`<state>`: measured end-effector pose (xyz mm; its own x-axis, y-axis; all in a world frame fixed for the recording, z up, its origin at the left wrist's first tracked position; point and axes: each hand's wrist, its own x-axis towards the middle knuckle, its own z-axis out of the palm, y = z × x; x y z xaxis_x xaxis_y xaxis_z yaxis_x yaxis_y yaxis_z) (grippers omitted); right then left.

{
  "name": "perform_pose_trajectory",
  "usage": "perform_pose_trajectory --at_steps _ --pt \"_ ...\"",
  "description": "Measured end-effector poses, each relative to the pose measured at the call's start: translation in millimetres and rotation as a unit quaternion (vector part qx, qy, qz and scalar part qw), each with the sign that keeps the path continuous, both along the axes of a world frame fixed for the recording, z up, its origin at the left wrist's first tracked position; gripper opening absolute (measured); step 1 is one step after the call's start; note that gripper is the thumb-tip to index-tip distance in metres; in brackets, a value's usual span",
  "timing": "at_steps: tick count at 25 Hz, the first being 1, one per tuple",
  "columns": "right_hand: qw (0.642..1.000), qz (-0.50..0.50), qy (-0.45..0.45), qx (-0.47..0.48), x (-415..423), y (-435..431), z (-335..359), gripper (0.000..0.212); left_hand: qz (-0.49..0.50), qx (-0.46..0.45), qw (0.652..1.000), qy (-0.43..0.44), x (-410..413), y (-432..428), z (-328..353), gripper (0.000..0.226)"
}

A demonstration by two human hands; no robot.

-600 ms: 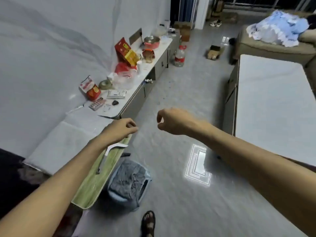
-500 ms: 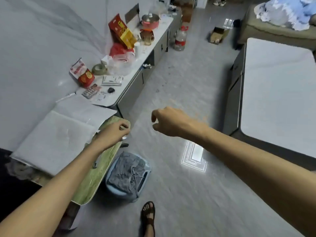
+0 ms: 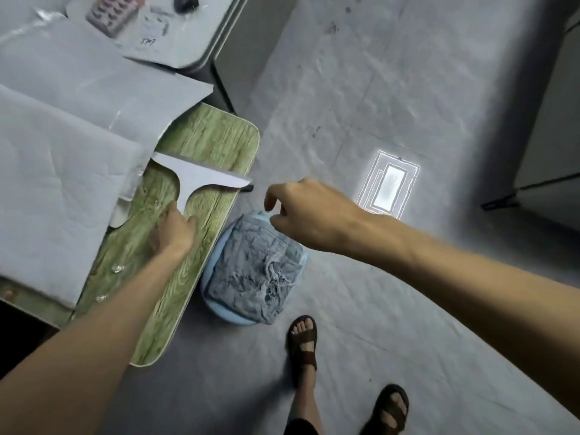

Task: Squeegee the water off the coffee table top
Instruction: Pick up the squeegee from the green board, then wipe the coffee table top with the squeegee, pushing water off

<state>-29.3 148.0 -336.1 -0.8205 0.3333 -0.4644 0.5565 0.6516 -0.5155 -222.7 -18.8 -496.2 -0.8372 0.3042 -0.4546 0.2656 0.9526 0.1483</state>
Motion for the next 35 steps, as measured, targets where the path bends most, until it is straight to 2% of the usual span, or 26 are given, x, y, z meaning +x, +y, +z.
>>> perform_pose_trajectory --at_steps 2,4,6,7,9,11,13,16,19,23,25,27,30,32,35 --pt "1.0 -0.002 -0.016 -0.017 2.6 -0.2 -14.2 0.029 -0.018 -0.053 0.998 0.038 -3.2 1.8 -3.6 0.04" --pt "0.999 -0.005 -0.028 -0.025 7.4 5.7 -19.1 0.03 -0.035 -0.068 0.997 0.028 -4.1 10.5 2.0 0.032" --pt "0.999 -0.023 -0.033 -0.031 16.6 18.1 -12.6 0.029 -0.026 -0.024 0.997 -0.062 2.6 28.9 21.6 0.026" --pt "0.998 -0.036 -0.033 -0.033 23.5 26.6 -4.9 0.028 0.005 0.034 0.99 -0.136 10.6 42.4 37.2 0.022" --pt "0.996 -0.072 -0.031 -0.034 41.4 43.9 18.1 0.024 0.087 0.161 0.942 -0.281 35.2 74.7 83.3 0.021" --pt "0.992 -0.117 -0.021 -0.043 61.9 59.4 46.1 0.025 0.109 0.247 0.888 -0.372 62.1 112.8 132.4 0.022" --pt "0.983 -0.167 0.003 -0.077 84.4 78.2 89.3 0.037 0.09 0.292 0.855 -0.419 89.8 158.8 190.4 0.025" --pt "0.969 -0.216 0.038 -0.116 122.2 115.4 161.1 0.058 0.049 0.317 0.829 -0.458 136.3 231.4 280.6 0.025" --pt "0.958 -0.256 0.061 -0.114 157.3 163.7 223.8 0.06 0.012 0.33 0.811 -0.483 181.9 303.8 352.8 0.021" --pt "0.95 -0.302 0.077 -0.034 203.3 252.0 292.7 0.034 -0.073 0.326 0.801 -0.497 236.7 413.4 431.0 0.011" --pt "0.94 -0.331 0.08 -0.012 224.6 309.9 321.7 0.019 -0.122 0.318 0.801 -0.493 263.3 477.8 466.8 0.015" --pt "0.929 -0.357 0.094 0.001 236.3 352.6 342.1 0.015 -0.172 0.309 0.805 -0.477 280.3 525.4 493.8 0.021" --pt "0.924 -0.365 0.068 0.093 260.6 432.9 359.7 0.01 -0.255 0.267 0.811 -0.455 296.5 610.1 524.5 0.015" --pt "0.921 -0.366 0.022 0.134 276.2 493.6 357.5 0.015 -0.306 0.244 0.814 -0.429 296.7 673.7 530.4 0.01" --pt "0.916 -0.386 -0.037 0.101 289.4 586.8 344.1 0.03 -0.38 0.237 0.806 -0.387 290.9 776.1 519.1 0.006"
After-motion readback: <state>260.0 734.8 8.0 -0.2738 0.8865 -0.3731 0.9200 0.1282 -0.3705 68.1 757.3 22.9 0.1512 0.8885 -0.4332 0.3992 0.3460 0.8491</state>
